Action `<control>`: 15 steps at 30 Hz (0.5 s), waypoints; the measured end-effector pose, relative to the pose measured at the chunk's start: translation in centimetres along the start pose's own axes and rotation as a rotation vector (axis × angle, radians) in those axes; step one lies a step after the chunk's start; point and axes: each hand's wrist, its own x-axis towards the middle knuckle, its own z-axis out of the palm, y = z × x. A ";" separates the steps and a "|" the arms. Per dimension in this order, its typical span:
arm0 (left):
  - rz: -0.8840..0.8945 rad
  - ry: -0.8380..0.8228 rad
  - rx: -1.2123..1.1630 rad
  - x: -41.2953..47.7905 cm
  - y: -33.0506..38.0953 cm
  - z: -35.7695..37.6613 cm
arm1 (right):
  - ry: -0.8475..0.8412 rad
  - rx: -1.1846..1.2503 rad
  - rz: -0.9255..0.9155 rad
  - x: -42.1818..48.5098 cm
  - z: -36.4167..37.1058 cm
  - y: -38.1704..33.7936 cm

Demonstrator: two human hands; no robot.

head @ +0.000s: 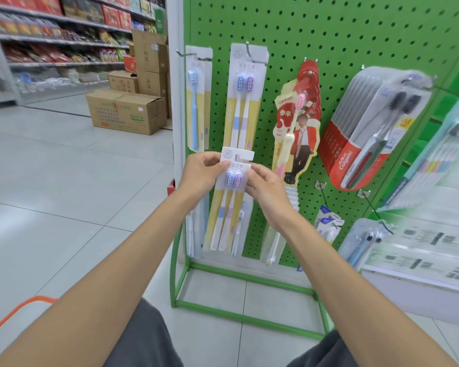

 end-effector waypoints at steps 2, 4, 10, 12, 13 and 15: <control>0.012 0.062 0.014 0.8 1.7 -1.5 | -0.016 -0.035 0.008 0.6 -0.2 -2.0; 0.017 0.134 0.053 2.0 3.3 -2.9 | -0.019 -0.058 0.007 1.5 -0.5 -4.5; 0.077 0.361 0.141 5.4 8.8 -4.7 | -0.001 -0.039 -0.056 4.8 -0.8 -12.7; 0.100 0.393 0.215 6.4 10.2 -4.3 | 0.009 -0.070 -0.078 5.8 -0.7 -15.1; 0.116 0.409 0.258 6.9 10.6 -4.1 | 0.001 -0.094 -0.086 6.3 -0.7 -16.1; 0.158 0.433 0.324 8.1 11.2 -3.5 | 0.003 -0.148 -0.101 7.5 -1.0 -18.0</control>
